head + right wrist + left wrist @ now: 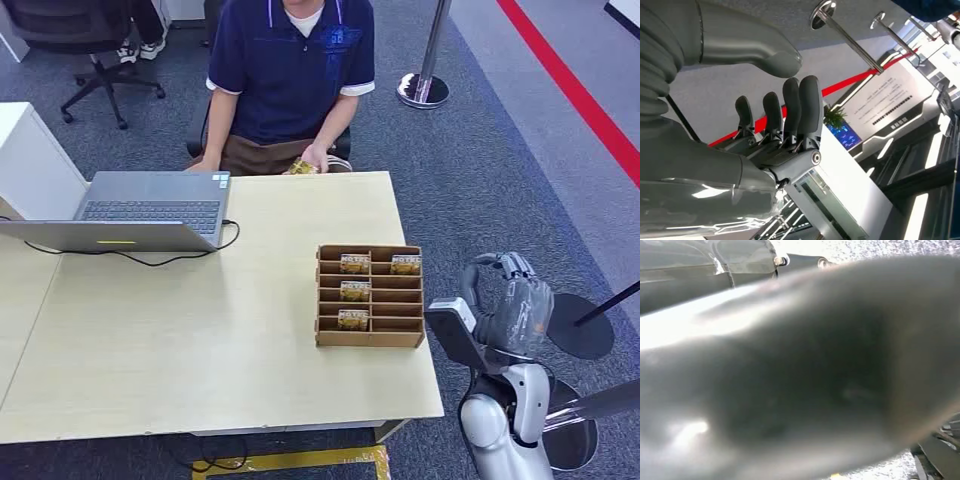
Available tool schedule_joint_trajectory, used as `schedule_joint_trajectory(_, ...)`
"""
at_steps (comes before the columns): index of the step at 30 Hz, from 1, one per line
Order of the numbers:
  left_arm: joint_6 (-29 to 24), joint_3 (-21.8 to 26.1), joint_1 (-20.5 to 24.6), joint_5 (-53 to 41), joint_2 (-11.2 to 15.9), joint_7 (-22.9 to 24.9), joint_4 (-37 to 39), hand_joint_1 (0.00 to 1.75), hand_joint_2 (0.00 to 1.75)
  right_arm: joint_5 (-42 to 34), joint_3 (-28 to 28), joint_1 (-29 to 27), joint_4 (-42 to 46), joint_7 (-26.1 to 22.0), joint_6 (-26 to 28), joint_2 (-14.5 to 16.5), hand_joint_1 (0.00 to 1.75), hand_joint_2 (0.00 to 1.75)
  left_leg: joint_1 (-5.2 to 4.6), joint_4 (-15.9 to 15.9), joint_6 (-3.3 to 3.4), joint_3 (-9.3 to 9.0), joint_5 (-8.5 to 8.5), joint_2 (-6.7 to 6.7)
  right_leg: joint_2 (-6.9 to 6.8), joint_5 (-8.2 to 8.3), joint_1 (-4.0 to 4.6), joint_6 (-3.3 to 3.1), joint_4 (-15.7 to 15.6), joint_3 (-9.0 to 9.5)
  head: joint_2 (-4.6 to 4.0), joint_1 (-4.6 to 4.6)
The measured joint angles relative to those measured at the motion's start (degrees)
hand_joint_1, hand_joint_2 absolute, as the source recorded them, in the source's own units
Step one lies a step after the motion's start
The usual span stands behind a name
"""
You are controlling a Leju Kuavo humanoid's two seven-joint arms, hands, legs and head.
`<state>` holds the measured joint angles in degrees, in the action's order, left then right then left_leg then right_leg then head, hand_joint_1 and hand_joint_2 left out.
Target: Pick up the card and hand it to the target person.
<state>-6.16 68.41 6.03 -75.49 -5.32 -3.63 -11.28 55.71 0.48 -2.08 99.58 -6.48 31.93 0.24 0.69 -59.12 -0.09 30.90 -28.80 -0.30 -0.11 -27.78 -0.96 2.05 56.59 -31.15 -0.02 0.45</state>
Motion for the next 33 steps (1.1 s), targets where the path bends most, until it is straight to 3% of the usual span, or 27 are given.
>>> schedule_joint_trajectory(3,0.0,0.0,0.0,0.0,0.0,0.0,0.0,0.0,0.0,0.1,0.5,-0.1,0.6,0.1,-0.1,0.0,1.05,1.75,0.0,0.0,0.0,0.0,0.0,0.0,0.0,0.0,0.0,0.0,0.0,0.0,0.01,0.01)
schedule_joint_trajectory(7,0.0,0.0,0.0,0.0,0.0,0.0,0.0,0.0,0.0,2.7,1.4,-0.2,1.1,2.4,-2.6,0.0,1.5,1.75,0.0,0.0,0.0,0.0,0.0,0.0,0.01,0.0,-0.01,0.0,0.0,0.01,0.01,0.0)
schedule_joint_trajectory(8,0.0,0.0,0.0,0.0,0.0,0.0,0.0,0.0,0.0,4.5,1.8,-0.2,1.2,4.0,-4.6,0.0,1.52,1.75,0.0,0.0,0.0,0.01,0.0,0.0,0.01,0.0,-0.01,0.0,0.0,0.01,0.0,0.0)
schedule_joint_trajectory(13,0.2,0.0,0.0,0.0,0.0,0.5,0.0,0.0,0.0,16.0,6.8,1.7,0.8,13.6,-16.5,-0.9,1.53,1.75,0.0,0.0,-0.01,0.05,0.0,0.01,0.01,0.0,0.0,0.0,0.0,0.01,0.01,-0.01)
schedule_joint_trajectory(18,0.2,0.0,0.0,-0.1,0.0,0.9,0.0,0.0,0.0,19.0,12.9,6.0,-1.6,17.6,-22.1,-2.3,1.53,1.75,0.02,0.0,-0.04,0.0,0.03,0.0,0.0,0.01,0.01,0.0,0.0,0.02,0.01,0.0)
schedule_joint_trajectory(26,0.2,0.0,0.0,-0.2,0.0,1.1,0.0,0.0,0.0,19.5,19.0,11.6,-6.6,19.8,-26.0,-3.4,1.56,1.75,0.01,0.0,-0.04,0.02,0.03,0.0,0.01,0.01,0.01,0.0,0.0,0.01,0.0,0.0)
schedule_joint_trajectory(33,0.2,0.0,0.0,-0.2,-0.2,1.3,0.0,0.0,0.0,18.9,21.0,15.1,-10.4,20.2,-26.4,-3.7,1.53,1.75,0.01,0.0,-0.04,0.01,0.04,-0.01,0.0,0.01,0.01,0.0,0.0,0.01,0.02,0.0)
